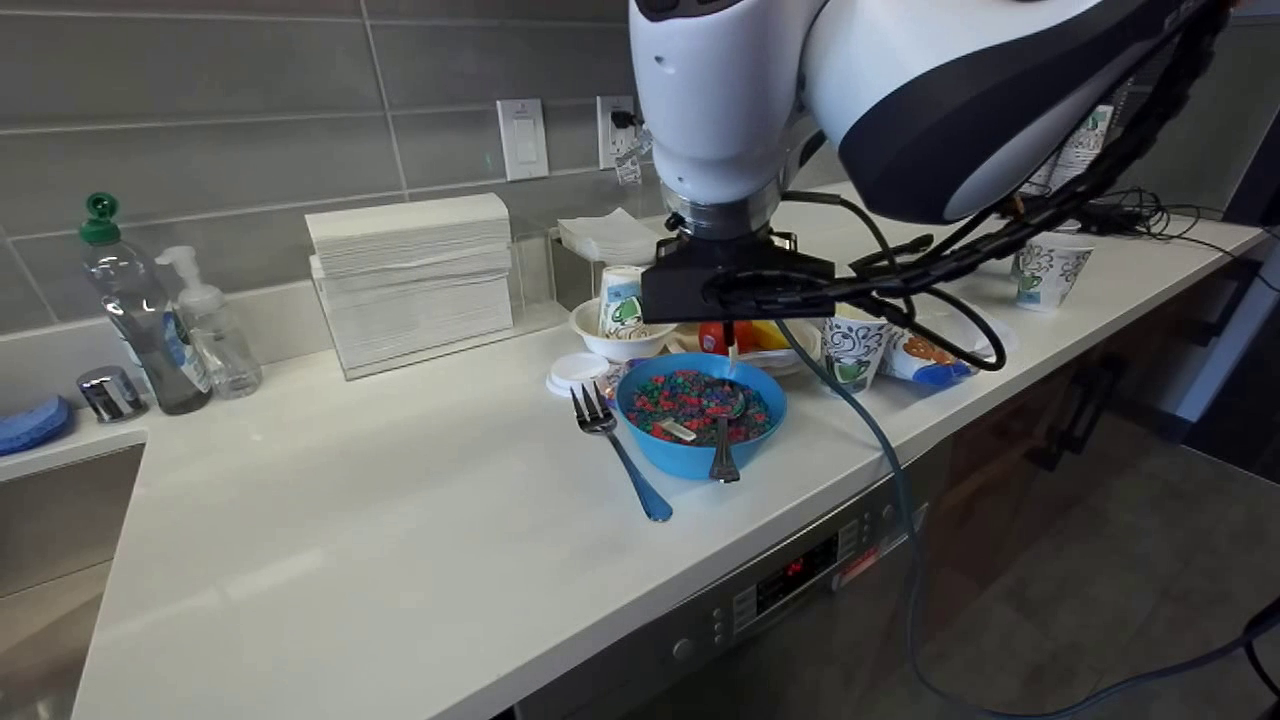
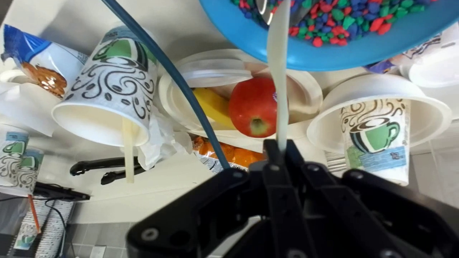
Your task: Place some cereal from the blue bowl into the white bowl.
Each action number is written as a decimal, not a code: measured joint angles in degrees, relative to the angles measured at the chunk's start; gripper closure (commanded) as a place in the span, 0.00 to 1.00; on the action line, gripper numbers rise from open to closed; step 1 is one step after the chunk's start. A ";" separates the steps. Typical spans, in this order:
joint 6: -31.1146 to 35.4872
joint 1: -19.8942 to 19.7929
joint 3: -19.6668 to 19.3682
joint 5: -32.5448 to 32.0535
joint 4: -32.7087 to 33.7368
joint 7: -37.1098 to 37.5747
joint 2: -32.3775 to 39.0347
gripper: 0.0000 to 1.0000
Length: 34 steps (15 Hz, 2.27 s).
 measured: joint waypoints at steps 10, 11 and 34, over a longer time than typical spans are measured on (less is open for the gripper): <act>4.12 -4.01 2.64 -17.65 0.63 17.40 4.63 0.99; 4.12 -4.48 3.08 -18.89 0.64 18.62 5.13 0.99; 18.82 -17.34 12.01 -31.46 -2.14 28.50 7.12 0.99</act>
